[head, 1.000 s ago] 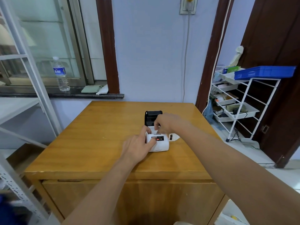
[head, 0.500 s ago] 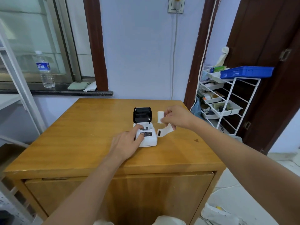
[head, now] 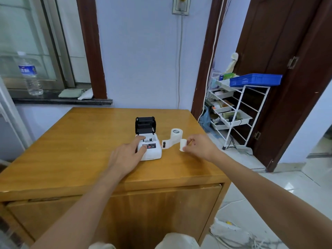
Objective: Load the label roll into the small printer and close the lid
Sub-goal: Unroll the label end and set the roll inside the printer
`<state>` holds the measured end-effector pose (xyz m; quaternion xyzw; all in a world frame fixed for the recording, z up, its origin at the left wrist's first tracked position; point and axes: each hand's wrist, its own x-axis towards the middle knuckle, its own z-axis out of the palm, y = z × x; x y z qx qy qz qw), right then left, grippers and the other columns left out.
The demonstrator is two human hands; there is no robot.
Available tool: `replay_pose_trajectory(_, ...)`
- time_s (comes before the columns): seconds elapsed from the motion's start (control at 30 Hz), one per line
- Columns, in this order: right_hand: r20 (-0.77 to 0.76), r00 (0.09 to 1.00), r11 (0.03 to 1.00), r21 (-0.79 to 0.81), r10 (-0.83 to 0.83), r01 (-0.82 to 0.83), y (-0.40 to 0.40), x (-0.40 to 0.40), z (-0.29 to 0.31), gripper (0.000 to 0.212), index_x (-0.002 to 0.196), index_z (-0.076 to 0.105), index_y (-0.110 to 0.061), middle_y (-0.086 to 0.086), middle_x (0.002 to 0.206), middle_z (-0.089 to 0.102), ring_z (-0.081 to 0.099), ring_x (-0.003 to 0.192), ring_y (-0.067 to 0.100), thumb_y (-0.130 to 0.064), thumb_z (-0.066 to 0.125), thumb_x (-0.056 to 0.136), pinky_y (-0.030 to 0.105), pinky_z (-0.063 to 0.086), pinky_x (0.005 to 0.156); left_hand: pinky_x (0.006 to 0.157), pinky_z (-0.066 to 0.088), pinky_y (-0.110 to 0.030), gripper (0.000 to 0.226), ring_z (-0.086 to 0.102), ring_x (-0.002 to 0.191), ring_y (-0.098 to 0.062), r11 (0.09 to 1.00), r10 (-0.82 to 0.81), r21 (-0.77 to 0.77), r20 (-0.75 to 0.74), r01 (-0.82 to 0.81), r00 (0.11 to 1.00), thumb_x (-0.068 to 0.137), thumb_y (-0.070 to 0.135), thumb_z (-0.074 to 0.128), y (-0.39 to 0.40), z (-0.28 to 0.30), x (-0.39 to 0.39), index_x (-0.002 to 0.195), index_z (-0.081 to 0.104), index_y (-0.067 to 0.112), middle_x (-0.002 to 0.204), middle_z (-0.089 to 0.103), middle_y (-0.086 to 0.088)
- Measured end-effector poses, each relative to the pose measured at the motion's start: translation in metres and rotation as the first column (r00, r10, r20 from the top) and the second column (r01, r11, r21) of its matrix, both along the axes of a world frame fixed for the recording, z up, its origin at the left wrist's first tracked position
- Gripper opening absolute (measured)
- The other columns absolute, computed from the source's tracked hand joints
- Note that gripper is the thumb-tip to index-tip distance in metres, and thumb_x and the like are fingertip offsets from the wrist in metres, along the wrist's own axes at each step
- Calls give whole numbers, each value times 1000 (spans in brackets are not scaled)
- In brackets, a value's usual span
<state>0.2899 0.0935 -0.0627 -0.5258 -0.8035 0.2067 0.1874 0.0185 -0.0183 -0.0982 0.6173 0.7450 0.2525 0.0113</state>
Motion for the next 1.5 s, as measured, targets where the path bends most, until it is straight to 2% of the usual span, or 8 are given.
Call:
replay_pose_trajectory(0.4,98,995,993,-121,16,-4,18,9,34,40,126,59,-20,-5,82,56,54,69,11,-25,75,89,26,43,60,61,43,-36,48,63,78,-28,1000,23,12,-22,-23,999,104,53,34,0,0,0,149,45,43,66,52,7)
replay_pose_trajectory(0.53,107,984,989,32,-145,142,40,-8,45,43,128,62,-20,5,123,67,63,112,25,-48,62,96,44,55,95,56,40,-34,47,61,75,-24,999,25,20,-34,-25,999,105,52,34,0,-1,1,149,45,43,66,53,8)
replay_pose_trajectory(0.77,321,946,995,-71,-47,73,57,-59,45,93,138,56,-10,9,131,66,62,120,30,-85,46,84,46,52,99,56,38,-35,46,62,75,-26,999,16,28,-7,-16,1000,104,52,36,0,1,0,148,46,44,63,50,9)
replay_pose_trajectory(0.97,407,912,999,30,-48,39,63,-82,30,39,84,58,-15,3,91,66,58,79,21,-53,71,86,33,41,61,54,36,-33,47,58,72,-21,1000,23,8,30,-23,999,103,53,38,-2,4,0,149,47,46,63,50,10)
replay_pose_trajectory(1.23,215,975,971,241,-60,7,28,-77,77,36,67,53,-12,3,66,57,59,70,26,-37,76,77,31,42,53,68,55,-38,50,66,77,-18,1000,-5,-1,145,5,989,103,53,43,-14,12,0,152,45,45,74,63,9)
replay_pose_trajectory(1.3,185,982,965,261,-29,-21,8,-71,92,32,85,66,-9,7,79,67,66,77,28,-38,77,77,36,55,63,70,55,-40,50,65,75,-10,992,-26,126,338,-18,941,102,44,52,-22,15,5,151,44,41,84,66,9)
replay_pose_trajectory(1.4,126,990,943,319,57,-95,-31,-60,108,38,106,70,-14,6,91,72,67,87,25,-40,77,79,41,60,74,69,46,-33,37,52,64,-3,864,-120,411,731,-292,672,101,25,60,-51,26,27,137,55,34,93,60,10)
replay_pose_trajectory(1.5,112,981,914,359,158,-188,-76,-53,111,30,100,68,-21,-2,84,72,67,82,19,-41,76,80,38,57,69,64,50,-28,23,64,72,-5,912,-135,317,830,-260,541,101,37,62,-78,57,52,122,66,29,106,68,6)
